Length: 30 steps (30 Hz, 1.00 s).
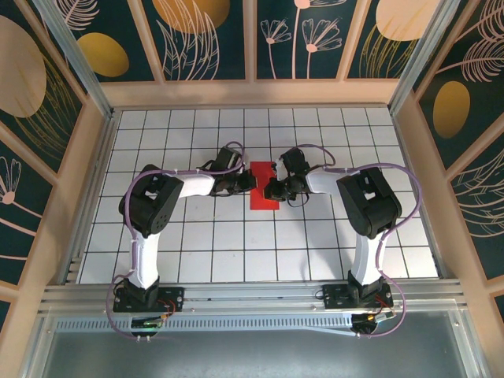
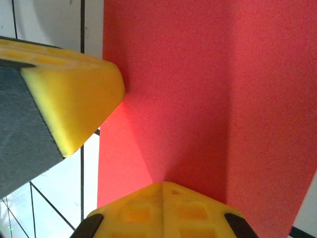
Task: Fold a paper plane with a square sheet of paper (fold left side to right side)
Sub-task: Fold the triangle a second time at the center of the table.
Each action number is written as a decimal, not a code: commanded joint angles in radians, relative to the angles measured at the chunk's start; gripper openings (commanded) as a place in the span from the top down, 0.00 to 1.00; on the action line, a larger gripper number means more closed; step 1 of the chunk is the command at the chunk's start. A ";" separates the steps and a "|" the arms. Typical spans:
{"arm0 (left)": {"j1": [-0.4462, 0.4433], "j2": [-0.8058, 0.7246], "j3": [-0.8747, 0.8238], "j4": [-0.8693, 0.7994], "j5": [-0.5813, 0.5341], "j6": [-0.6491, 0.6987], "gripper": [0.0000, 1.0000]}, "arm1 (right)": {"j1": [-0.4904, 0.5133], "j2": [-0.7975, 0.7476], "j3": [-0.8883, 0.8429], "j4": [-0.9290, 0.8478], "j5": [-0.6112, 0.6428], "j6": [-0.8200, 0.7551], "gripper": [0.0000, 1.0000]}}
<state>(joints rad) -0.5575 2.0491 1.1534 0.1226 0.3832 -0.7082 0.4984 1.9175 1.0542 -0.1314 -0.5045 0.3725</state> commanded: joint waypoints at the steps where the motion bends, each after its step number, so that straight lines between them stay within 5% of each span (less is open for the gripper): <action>1: -0.003 0.017 -0.029 -0.017 -0.019 0.018 1.00 | 0.014 0.020 0.006 -0.130 0.066 0.004 0.95; 15: -0.010 0.006 -0.058 -0.021 -0.042 0.024 1.00 | -0.079 -0.159 0.065 -0.181 0.026 -0.023 0.64; 30: -0.013 -0.001 -0.066 -0.020 -0.050 0.029 1.00 | -0.150 -0.200 -0.167 -0.103 -0.192 0.060 0.61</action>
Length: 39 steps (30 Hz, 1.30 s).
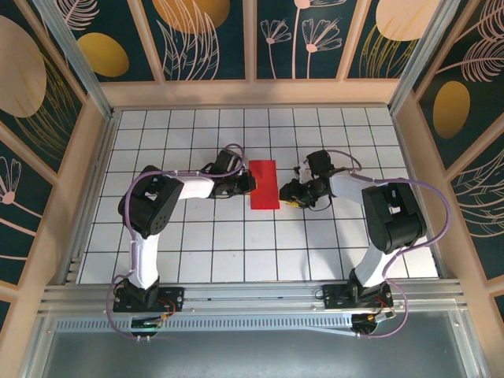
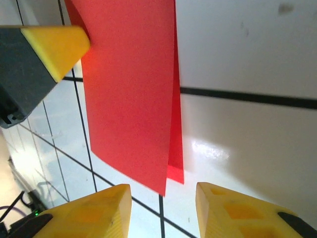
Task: Fold a paper plane with a square sheet of paper (fold left side to right side)
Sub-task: Fold the triangle a second time at the center of the table.
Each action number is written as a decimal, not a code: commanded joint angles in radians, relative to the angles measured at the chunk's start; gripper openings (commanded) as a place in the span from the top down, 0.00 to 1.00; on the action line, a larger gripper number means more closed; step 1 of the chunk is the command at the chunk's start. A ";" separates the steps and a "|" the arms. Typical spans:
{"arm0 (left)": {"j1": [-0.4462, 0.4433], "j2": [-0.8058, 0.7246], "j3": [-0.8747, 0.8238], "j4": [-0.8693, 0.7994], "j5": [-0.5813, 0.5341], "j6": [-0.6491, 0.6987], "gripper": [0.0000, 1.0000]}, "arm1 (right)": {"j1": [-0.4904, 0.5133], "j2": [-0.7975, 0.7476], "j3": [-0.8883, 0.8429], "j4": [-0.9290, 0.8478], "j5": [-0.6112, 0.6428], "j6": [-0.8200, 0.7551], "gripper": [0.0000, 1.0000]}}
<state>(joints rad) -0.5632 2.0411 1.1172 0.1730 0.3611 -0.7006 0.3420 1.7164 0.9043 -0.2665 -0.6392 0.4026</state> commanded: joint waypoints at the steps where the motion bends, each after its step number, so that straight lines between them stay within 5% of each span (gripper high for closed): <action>1: -0.007 0.007 -0.031 -0.070 -0.029 0.024 1.00 | 0.006 0.005 -0.022 0.041 -0.061 0.035 0.61; 39: -0.009 0.013 -0.029 -0.067 -0.025 0.022 1.00 | 0.024 0.113 0.019 0.258 -0.120 0.139 0.58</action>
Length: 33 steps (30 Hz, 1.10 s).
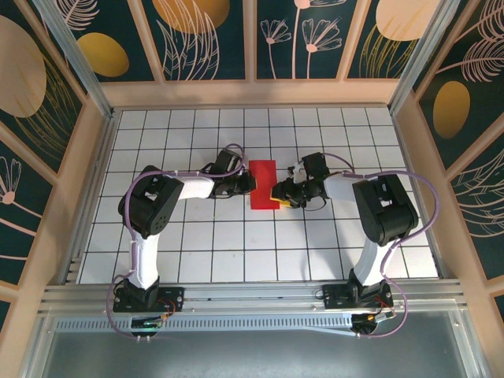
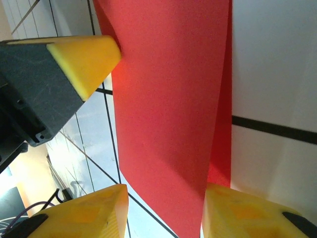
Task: Fold a paper plane with a square sheet of paper (fold left side to right side)
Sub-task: Fold the triangle a second time at the center of the table.
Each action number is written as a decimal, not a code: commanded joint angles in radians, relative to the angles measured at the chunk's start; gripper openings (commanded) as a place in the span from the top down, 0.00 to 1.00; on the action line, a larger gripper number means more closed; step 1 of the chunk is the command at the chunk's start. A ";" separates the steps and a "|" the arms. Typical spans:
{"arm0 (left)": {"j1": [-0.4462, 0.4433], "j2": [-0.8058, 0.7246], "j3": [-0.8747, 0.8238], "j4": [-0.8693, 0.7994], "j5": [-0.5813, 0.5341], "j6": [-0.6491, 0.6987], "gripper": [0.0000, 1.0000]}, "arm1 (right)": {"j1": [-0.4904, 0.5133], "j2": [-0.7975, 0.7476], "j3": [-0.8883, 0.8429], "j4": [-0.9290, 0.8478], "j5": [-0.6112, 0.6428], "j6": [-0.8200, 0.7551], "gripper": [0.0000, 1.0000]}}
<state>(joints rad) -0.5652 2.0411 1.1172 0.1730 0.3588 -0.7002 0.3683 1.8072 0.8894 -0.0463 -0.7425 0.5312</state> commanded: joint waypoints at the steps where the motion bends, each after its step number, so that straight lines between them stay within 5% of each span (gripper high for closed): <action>1: -0.007 0.012 -0.029 -0.067 -0.022 0.021 1.00 | -0.005 0.029 0.039 0.044 -0.018 0.011 0.58; 24: -0.013 0.014 -0.025 -0.059 -0.020 0.019 1.00 | -0.070 0.194 0.232 0.044 -0.038 -0.046 0.62; 33: -0.013 0.011 -0.006 -0.070 -0.018 0.022 0.93 | -0.075 0.210 0.229 0.034 -0.035 -0.052 0.77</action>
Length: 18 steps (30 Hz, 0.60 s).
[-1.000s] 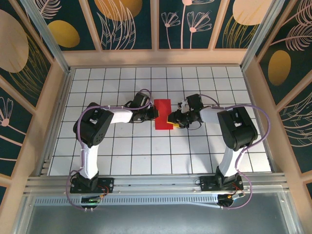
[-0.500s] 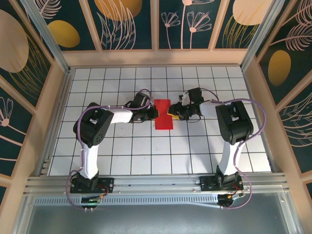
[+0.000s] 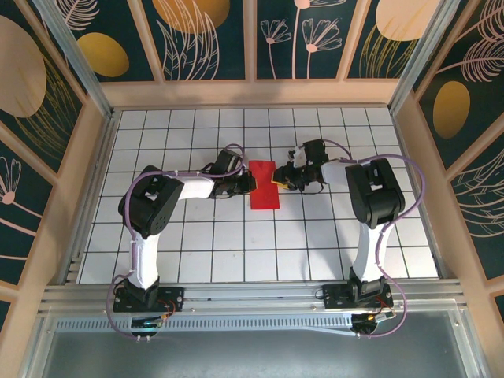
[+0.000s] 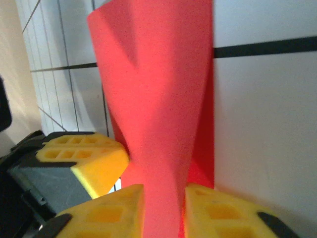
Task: Fold a paper plane with a square sheet of paper (fold left side to right side)
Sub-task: Fold the triangle a second time at the center of the table.
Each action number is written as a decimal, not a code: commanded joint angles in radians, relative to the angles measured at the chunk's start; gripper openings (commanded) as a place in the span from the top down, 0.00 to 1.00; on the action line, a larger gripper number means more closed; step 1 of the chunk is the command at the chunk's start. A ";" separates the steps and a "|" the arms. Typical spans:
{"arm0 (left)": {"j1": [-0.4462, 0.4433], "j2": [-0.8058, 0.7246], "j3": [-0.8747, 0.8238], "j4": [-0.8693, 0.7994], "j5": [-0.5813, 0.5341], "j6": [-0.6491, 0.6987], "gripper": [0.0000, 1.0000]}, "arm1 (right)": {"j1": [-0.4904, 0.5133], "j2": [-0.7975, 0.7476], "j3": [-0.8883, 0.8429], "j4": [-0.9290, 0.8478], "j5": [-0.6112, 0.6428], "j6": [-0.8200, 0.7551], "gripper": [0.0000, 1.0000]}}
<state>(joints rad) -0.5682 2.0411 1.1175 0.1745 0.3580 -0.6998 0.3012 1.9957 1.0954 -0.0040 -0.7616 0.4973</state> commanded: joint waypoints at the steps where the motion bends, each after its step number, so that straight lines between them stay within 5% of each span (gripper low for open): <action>1: -0.009 0.009 -0.003 -0.072 -0.017 0.020 0.92 | -0.008 0.022 0.023 -0.011 -0.014 -0.020 0.78; 8: -0.010 -0.059 0.020 -0.101 -0.061 0.049 0.78 | -0.012 0.009 0.032 -0.044 -0.006 -0.030 0.93; 12: -0.010 -0.125 0.003 -0.099 -0.081 0.087 0.58 | -0.013 -0.003 0.034 -0.057 -0.008 -0.032 0.97; 18: -0.012 -0.236 -0.111 -0.026 -0.099 0.135 0.52 | -0.012 -0.018 0.029 -0.061 -0.013 -0.024 0.99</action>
<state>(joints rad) -0.5789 1.8614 1.0588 0.1173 0.2779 -0.6117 0.2970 2.0014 1.1065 -0.0368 -0.7612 0.4774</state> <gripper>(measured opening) 0.473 0.049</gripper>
